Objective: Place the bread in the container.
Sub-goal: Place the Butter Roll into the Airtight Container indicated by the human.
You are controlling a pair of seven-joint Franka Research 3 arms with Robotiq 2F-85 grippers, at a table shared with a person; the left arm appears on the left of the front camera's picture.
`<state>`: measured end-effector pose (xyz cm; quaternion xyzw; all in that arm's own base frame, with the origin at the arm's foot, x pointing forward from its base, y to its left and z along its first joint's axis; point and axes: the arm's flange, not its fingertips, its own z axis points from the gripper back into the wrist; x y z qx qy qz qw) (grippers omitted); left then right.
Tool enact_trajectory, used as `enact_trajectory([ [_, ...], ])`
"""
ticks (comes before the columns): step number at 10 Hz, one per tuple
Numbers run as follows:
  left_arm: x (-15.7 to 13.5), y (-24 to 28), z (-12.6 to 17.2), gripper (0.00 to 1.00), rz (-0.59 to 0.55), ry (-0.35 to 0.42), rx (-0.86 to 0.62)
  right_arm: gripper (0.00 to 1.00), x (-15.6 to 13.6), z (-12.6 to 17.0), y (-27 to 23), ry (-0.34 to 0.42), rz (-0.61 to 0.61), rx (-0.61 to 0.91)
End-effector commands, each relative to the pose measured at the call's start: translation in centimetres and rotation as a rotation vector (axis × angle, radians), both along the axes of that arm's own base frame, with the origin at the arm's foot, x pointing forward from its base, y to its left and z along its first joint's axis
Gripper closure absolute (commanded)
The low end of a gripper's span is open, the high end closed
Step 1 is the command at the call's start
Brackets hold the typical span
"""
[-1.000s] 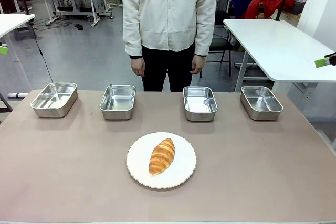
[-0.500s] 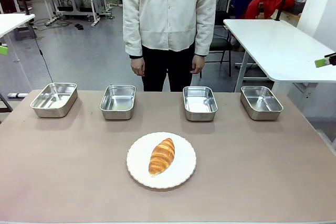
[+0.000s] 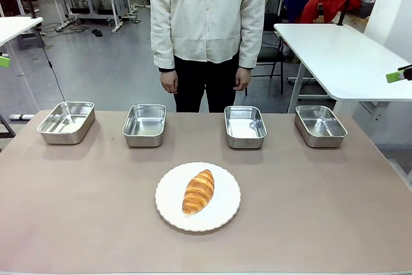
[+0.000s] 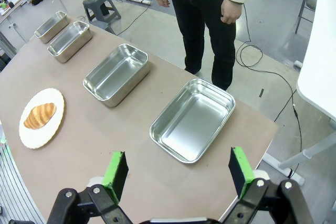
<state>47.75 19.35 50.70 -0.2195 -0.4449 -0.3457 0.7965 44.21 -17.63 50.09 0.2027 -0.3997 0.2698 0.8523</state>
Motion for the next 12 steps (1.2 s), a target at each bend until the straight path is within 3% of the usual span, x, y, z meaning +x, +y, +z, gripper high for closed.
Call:
enact_trajectory([
  [1, -0.06, -0.02, 0.18, 0.00, -0.003, -0.012, -0.005, 0.00, 0.12, -0.05, 0.07, -0.004, 0.002, 0.007],
  [12, -0.06, -0.02, 0.18, 0.00, -0.003, -0.012, -0.005, 0.00, 0.12, -0.05, 0.07, -0.004, 0.002, 0.007],
])
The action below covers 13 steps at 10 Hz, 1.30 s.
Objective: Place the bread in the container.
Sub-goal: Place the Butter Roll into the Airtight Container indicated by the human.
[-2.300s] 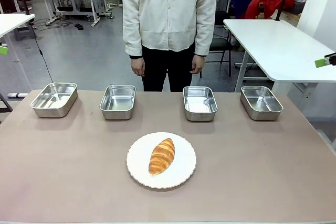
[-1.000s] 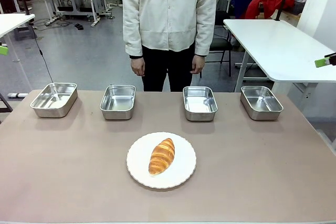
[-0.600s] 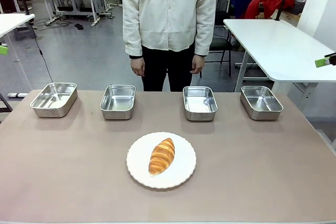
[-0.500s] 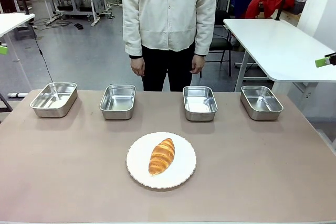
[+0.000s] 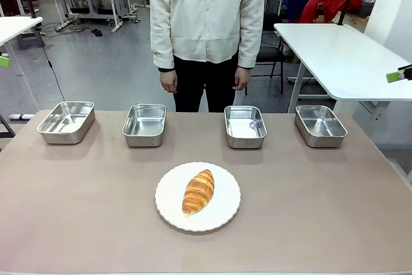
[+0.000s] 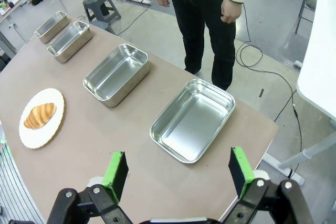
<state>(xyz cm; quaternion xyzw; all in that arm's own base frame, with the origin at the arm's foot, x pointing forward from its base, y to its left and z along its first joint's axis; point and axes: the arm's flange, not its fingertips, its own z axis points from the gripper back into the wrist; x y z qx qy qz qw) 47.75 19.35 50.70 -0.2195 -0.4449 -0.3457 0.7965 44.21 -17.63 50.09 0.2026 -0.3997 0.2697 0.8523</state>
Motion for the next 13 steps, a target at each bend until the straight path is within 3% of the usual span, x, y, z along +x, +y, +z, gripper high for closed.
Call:
enact_trajectory([
  [1, -0.06, -0.02, 0.18, 0.00, -0.003, -0.012, -0.005, 0.00, 0.12, -0.05, 0.07, -0.004, 0.002, 0.007],
  [13, -0.06, -0.02, 0.18, 0.00, -0.003, -0.012, -0.005, 0.00, 0.12, -0.05, 0.07, -0.004, 0.002, 0.007],
])
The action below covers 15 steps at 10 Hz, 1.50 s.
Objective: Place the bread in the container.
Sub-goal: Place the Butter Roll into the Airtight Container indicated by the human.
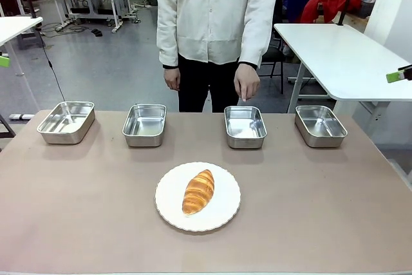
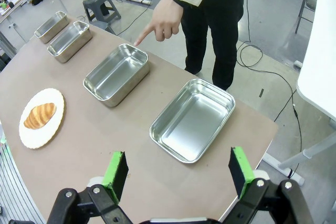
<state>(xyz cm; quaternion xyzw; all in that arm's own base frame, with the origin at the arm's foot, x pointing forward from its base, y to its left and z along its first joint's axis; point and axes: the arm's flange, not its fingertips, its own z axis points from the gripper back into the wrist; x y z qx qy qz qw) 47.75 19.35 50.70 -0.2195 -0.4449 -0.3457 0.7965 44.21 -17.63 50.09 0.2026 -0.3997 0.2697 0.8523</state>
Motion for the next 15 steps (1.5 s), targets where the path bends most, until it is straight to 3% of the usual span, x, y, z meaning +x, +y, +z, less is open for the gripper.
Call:
enact_trajectory([
  [1, -0.06, -0.02, 0.18, 0.00, -0.003, -0.012, -0.005, 0.00, 0.12, -0.05, 0.07, -0.004, 0.002, 0.007],
  [15, -0.06, -0.02, 0.18, 0.00, -0.003, -0.012, -0.005, 0.00, 0.12, -0.05, 0.07, -0.004, 0.002, 0.007],
])
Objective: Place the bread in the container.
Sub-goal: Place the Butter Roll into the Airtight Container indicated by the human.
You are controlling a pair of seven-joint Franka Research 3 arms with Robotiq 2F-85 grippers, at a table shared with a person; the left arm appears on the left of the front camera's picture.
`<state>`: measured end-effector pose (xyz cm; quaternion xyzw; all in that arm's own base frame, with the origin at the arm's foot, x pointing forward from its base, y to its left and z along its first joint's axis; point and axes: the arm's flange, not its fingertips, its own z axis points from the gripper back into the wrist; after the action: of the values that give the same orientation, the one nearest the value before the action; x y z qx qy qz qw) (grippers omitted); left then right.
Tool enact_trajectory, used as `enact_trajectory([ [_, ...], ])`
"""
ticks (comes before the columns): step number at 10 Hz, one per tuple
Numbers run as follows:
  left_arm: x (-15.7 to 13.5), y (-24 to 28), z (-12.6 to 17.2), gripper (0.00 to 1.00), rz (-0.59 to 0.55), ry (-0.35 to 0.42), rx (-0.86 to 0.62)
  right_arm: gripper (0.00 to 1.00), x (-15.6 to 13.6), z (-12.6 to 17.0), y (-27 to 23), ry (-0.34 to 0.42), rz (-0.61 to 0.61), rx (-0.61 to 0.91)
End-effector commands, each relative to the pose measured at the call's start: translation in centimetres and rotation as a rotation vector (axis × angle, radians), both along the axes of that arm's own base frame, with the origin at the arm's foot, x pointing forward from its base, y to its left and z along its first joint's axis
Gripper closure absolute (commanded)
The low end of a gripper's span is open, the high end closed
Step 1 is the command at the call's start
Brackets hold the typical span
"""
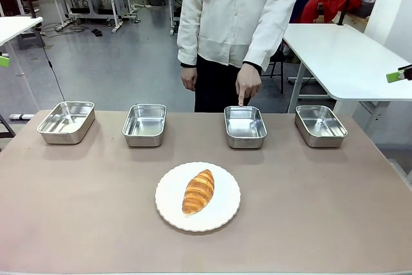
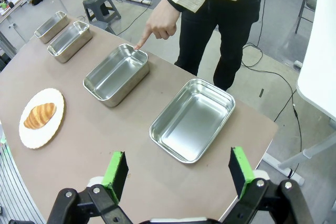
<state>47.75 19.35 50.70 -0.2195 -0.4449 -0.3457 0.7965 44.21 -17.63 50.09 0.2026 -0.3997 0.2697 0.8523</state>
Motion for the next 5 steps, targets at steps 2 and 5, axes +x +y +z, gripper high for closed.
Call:
enact_trajectory([
  [2, -0.1, 0.0, 0.2, 0.00, -0.003, -0.012, -0.005, 0.00, 0.0, 0.0, 0.0, 0.000, 0.000, 0.000],
  [5, -0.1, 0.0, 0.2, 0.00, -0.003, -0.012, -0.005, 0.00, 0.5, 2.8, 8.5, 0.008, -0.021, -0.046],
])
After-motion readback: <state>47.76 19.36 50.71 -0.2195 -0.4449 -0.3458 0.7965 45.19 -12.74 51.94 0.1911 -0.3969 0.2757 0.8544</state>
